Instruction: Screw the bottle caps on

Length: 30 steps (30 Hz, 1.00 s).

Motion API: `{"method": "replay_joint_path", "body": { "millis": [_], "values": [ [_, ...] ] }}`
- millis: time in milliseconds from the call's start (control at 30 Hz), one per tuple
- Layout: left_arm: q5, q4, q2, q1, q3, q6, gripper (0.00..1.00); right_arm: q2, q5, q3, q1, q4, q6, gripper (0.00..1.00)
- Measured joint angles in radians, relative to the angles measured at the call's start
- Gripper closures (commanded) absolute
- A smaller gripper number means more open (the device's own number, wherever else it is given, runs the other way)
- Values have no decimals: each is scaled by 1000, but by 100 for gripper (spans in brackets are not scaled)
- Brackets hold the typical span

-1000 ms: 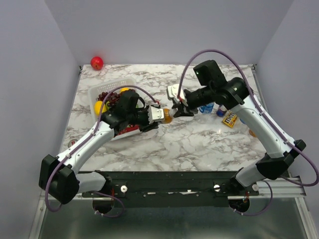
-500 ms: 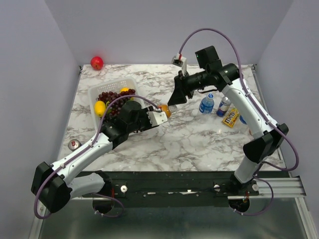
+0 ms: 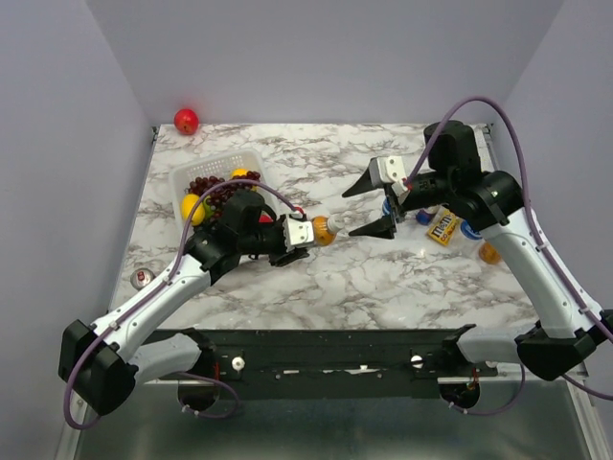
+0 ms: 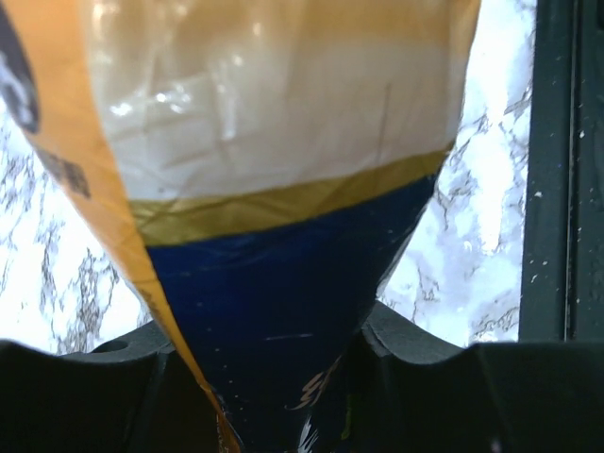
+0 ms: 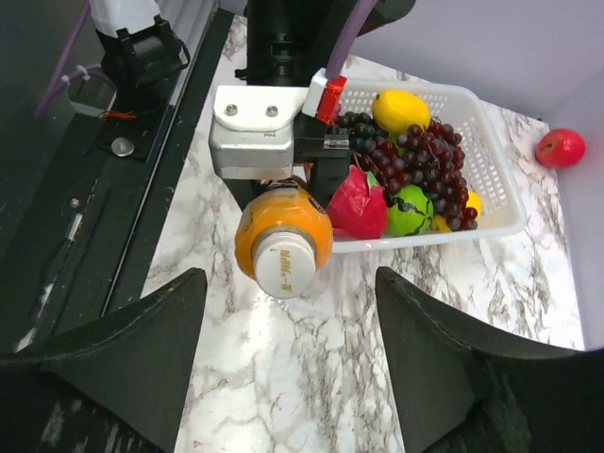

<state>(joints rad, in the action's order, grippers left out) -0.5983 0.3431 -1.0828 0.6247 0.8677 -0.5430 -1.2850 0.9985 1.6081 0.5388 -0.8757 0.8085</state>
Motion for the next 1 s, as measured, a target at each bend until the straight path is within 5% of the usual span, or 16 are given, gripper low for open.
{"method": "replay_joint_path", "body": {
  "millis": [333,1000],
  "values": [
    [-58,0,-18,-3,28,5,100,-66,22,-35,9,50,10,42],
    [-69,-17,-45,-3,37,28,100,-99,96,-21,12,60,-53,57]
  ]
}}
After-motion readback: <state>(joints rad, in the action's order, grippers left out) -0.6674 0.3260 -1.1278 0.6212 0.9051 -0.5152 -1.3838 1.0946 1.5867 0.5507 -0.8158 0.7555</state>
